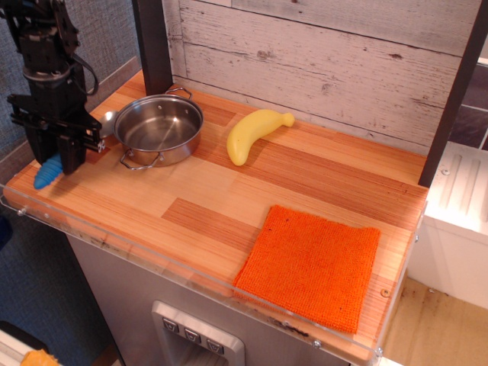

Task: PICK UP THE SPOON AND ON THE ANOTHER SIDE OF THE TABLE

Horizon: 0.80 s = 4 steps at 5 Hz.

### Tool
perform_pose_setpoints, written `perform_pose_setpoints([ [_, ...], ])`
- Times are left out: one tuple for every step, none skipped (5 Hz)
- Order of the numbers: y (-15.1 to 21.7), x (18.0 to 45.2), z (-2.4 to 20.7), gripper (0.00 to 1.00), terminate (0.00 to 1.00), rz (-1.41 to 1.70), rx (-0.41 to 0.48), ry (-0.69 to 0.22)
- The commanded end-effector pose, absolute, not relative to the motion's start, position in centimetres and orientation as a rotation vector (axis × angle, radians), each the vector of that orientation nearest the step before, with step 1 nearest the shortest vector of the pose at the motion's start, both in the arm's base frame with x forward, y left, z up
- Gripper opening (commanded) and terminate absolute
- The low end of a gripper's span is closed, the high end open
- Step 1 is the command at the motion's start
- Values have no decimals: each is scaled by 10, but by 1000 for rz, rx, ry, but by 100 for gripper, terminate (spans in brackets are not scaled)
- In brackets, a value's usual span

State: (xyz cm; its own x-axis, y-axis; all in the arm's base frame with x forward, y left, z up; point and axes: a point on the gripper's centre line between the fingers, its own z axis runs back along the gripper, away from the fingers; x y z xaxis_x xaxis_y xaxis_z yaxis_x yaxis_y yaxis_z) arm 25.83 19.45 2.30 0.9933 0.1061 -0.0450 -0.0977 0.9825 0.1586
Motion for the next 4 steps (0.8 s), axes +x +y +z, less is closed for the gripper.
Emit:
perform_pose_setpoints([
  [199,260,34,100,0,86,190,40],
  [196,261,46,100,0,53,183,8],
  [195,259,68,100,0,38,178,-38],
  [188,252,107,100,0,25,187,-102],
])
